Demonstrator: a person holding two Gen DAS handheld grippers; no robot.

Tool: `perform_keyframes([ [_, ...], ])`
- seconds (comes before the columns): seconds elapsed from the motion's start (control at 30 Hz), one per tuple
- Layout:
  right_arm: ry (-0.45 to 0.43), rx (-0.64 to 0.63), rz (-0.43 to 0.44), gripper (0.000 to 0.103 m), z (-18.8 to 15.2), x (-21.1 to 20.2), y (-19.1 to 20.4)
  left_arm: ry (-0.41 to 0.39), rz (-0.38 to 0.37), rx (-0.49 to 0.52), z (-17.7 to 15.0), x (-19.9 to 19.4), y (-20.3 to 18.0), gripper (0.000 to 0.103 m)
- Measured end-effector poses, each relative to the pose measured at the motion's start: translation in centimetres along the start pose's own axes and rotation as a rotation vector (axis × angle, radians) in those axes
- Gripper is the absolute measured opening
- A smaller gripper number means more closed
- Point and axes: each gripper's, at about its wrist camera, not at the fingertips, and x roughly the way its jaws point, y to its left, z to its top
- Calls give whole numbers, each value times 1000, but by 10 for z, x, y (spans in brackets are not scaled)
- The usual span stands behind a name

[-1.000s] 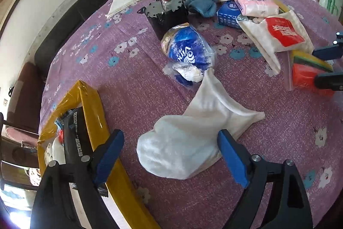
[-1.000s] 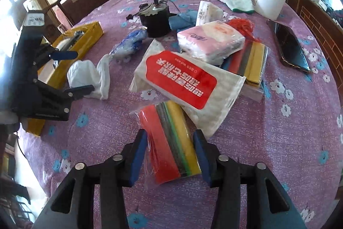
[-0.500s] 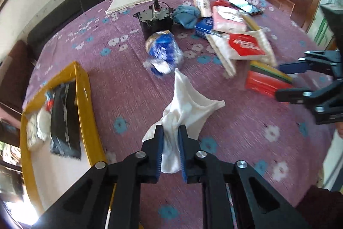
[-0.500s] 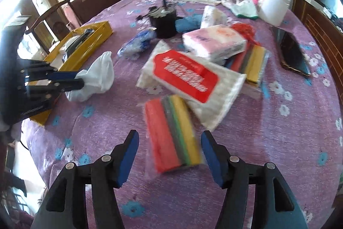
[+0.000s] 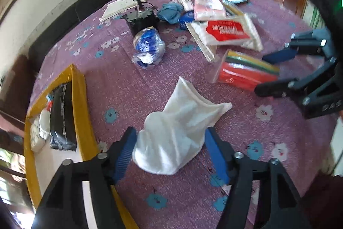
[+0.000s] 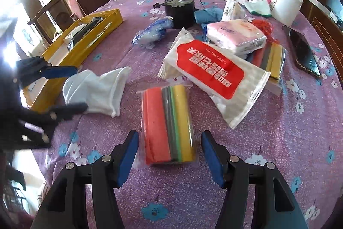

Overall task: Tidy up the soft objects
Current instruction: 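Grasp the white sock with left tool while right tool grasps the striped sponge pack, then carry both items over the yellow tray and open both tools to drop them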

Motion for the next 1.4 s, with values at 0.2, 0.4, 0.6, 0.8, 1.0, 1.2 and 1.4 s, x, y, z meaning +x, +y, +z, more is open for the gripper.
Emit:
perform_keyframes([
  [0.2, 3, -31, -38, 64, 8, 12, 16, 9, -25, -1, 5, 9, -7, 31],
  [0.4, 6, -16, -66, 42, 6, 9, 17, -38, -72, -65, -9, -17, 5, 11],
  [0.6, -48, 9, -82, 41, 5, -13, 18, -158, -143, -274, -37, -70, 49, 11],
  [0.8, -121, -41, -61, 41, 28, -38, 50, -219, -36, -478, -78, -106, 124, 11],
  [1.0, -132, -108, 43, 41, 59, -36, 104, -131, 55, -622, -109, -80, 189, 11],
  [1.2, -90, -192, 148, 41, 92, -9, 174, -51, 90, -709, -127, -47, 230, 12],
  [1.4, 19, -190, 258, 41, 134, 50, 226, -15, 80, -828, -142, -20, 264, 12],
])
